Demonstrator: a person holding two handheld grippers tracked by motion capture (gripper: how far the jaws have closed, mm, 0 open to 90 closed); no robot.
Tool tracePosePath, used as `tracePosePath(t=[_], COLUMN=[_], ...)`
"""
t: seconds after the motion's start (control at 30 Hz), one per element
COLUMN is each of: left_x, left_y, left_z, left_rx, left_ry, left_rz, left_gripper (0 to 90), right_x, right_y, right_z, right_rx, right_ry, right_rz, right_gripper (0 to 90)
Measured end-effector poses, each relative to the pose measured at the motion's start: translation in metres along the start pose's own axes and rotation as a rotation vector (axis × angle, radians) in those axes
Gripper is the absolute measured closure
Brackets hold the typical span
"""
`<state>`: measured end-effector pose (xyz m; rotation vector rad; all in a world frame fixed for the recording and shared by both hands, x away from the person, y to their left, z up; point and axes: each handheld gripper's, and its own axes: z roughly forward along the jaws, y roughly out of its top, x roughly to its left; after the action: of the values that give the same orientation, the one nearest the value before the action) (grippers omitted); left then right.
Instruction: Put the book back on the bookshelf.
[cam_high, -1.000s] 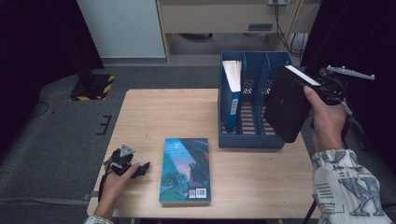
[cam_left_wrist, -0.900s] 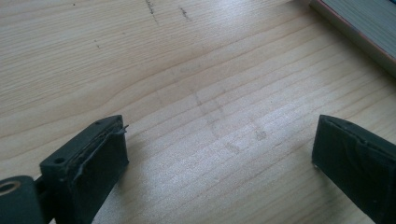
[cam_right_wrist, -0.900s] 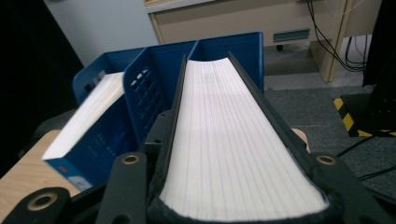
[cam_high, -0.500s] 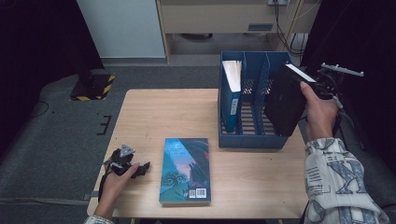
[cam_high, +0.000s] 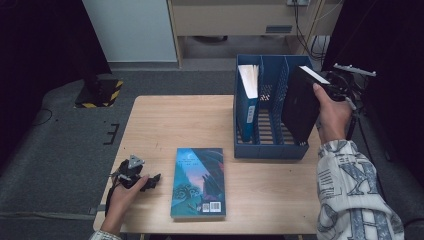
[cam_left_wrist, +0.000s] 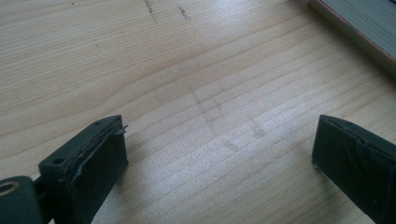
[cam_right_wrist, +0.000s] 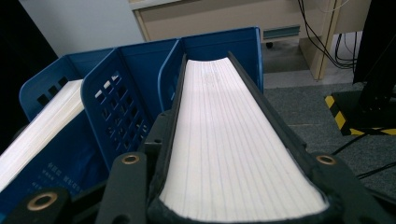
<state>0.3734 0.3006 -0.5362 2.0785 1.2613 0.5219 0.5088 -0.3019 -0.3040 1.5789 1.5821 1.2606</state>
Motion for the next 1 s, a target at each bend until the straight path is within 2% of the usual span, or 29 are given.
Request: tracePosePath(t=[0.37, 0.6, 1.0], left_x=[0.0, 0.0, -0.001], left_y=[0.0, 0.0, -0.002], left_z=[0.0, 0.001, -0.002], left_rx=[-0.004, -0.004, -0.002], left_ry=[-0.001, -0.001, -0.005], left_rz=[-0.005, -0.007, 0.003], left_gripper=[2.3, 1.6, 1.6], right_x=[-0.001, -0.002, -0.005], right_y=[0.001, -0.002, -0.011], right_z=[0.019, 0.033, 0.05], right_rx=[-0.002, 0.005, 0.01], right_ry=[-0.019, -0.025, -0.05], right_rz=[0.001, -0.019, 0.006], right_gripper=[52.8, 52.7, 52.7])
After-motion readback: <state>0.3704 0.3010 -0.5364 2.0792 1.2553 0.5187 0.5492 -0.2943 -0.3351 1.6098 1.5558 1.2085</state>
